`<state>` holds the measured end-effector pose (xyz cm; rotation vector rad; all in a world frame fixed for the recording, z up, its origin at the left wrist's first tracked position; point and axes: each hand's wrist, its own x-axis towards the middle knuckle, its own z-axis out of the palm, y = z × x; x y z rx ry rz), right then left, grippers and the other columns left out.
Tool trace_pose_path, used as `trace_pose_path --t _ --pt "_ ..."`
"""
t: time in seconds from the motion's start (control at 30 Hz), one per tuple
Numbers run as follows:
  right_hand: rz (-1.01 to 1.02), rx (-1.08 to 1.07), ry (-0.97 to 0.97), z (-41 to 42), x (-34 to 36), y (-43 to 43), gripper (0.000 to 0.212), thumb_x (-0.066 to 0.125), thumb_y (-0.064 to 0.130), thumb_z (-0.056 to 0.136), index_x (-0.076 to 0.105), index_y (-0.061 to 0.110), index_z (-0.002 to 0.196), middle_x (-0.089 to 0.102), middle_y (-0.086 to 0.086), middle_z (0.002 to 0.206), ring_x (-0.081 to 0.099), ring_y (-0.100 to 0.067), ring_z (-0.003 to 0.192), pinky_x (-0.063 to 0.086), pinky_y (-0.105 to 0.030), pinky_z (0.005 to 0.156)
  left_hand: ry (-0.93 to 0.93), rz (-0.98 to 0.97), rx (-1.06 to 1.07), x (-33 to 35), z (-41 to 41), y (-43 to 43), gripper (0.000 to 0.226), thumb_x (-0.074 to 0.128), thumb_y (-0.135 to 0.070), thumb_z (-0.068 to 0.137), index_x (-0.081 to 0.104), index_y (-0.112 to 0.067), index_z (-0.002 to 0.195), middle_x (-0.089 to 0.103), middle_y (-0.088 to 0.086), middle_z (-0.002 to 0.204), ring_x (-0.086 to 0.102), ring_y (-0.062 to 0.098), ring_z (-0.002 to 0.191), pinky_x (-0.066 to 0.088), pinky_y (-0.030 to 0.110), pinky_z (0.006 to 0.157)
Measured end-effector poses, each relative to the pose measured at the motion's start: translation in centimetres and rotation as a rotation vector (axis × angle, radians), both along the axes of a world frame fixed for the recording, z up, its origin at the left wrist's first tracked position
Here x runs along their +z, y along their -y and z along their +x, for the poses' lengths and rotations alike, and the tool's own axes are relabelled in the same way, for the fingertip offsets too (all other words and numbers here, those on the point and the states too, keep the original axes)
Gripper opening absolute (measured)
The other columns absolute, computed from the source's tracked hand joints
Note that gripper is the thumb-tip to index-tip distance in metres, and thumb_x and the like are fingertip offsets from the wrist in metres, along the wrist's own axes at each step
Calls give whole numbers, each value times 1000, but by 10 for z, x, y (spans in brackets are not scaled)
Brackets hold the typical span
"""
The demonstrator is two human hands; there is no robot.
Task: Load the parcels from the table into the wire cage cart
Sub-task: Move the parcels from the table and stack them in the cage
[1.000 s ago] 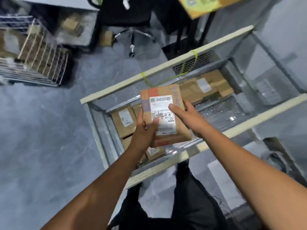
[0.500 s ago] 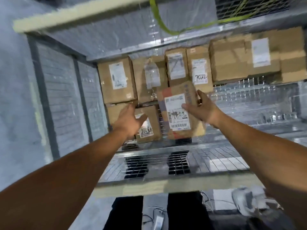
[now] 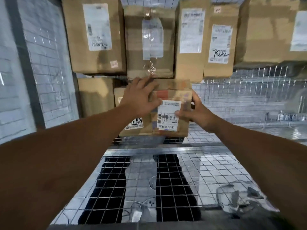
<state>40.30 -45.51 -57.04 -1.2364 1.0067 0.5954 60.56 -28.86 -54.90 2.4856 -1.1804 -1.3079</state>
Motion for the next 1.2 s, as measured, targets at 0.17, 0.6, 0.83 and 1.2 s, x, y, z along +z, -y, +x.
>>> trace_pose_path --t 0.17,0.6,0.83,1.2 --pt "50 -12 -44 0 -7 6 89 86 36 83 30 31 152 61 3 135 65 -16 118 58 -39 90 -86 -66 16 -9 -5 -9 78 37 -72 87 38 -36 155 36 -1 165 13 30 157 6 56 126" --pt "-63 -35 -155 49 -23 10 60 66 57 96 41 27 143 69 -1 124 68 -20 105 55 -39 80 96 31 -50 -31 -11 13 82 56 -58 96 19 -28 163 15 1 171 3 31 158 4 55 126" --pt "-40 183 -283 41 -12 13 82 37 79 97 37 21 154 58 -12 145 54 -37 129 47 -54 103 97 159 -140 -25 -23 15 81 54 -61 97 17 -33 163 -1 2 173 -10 32 159 -5 58 126" --pt "-300 225 -174 43 122 17 83 44 60 106 3 25 168 28 -6 170 47 -31 145 37 -30 100 55 144 -55 94 -23 14 83 50 -65 97 18 -28 164 14 2 172 7 31 158 10 54 126"
